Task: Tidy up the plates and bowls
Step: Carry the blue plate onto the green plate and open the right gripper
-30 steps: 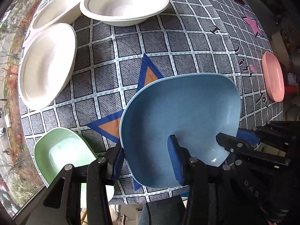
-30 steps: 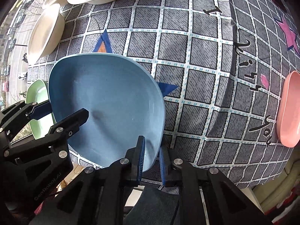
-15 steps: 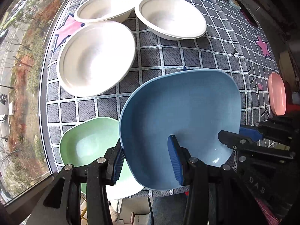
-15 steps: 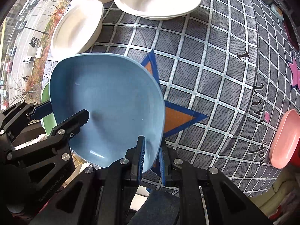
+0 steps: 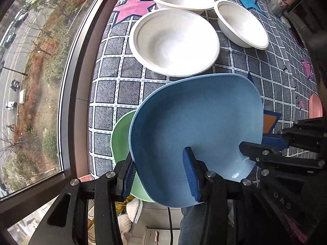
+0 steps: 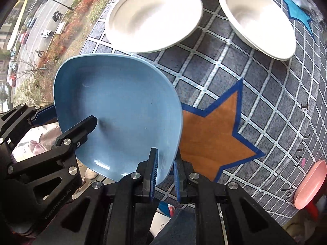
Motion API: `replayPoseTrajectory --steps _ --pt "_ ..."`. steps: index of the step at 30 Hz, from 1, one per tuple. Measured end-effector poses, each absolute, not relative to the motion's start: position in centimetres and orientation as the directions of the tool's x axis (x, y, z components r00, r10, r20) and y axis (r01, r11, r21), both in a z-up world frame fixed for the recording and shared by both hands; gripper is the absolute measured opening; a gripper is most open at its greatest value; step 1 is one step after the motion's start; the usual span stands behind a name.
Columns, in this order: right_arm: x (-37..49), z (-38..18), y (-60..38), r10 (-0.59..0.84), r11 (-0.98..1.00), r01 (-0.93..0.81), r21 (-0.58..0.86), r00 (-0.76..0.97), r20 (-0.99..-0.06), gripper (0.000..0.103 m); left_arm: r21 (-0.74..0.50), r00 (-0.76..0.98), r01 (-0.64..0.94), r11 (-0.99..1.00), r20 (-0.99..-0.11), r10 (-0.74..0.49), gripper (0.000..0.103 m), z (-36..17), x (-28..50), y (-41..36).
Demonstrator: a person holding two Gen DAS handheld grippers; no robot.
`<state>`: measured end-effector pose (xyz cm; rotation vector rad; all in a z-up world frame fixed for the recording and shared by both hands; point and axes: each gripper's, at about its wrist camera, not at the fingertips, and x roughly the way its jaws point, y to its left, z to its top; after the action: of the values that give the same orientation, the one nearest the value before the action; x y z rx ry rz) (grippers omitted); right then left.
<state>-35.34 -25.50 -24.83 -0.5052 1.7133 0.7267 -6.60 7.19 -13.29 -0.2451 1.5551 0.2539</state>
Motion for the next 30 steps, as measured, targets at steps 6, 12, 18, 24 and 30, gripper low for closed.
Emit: replayPoseTrajectory --steps 6,12,18,24,30 --pt "-33.5 -25.2 -22.4 0.009 0.701 -0.683 0.207 -0.283 -0.959 0.017 0.02 -0.028 -0.362 0.932 -1.0 0.011 0.048 -14.5 -7.4 8.6" --pt "-32.9 -26.1 -18.8 0.016 0.713 -0.662 0.229 -0.312 -0.95 0.018 0.049 -0.054 -0.39 0.92 -0.998 0.03 0.072 -15.2 -8.7 9.1" --pt "-31.1 -25.9 -17.8 0.008 0.753 -0.633 0.182 -0.267 -0.964 0.081 0.085 -0.076 -0.434 0.897 -0.995 0.058 0.081 -16.2 -9.8 11.4" --pt "-30.0 -26.5 -19.5 0.016 0.819 -0.547 0.172 -0.278 -0.961 0.097 0.087 -0.069 -0.43 0.898 -0.996 0.063 0.081 -16.3 -9.5 11.6" --pt "-29.1 -27.2 -21.5 0.036 0.871 -0.458 0.177 -0.301 -0.953 0.098 0.071 -0.05 -0.355 0.932 -0.997 0.057 0.082 -15.4 -8.3 9.4"
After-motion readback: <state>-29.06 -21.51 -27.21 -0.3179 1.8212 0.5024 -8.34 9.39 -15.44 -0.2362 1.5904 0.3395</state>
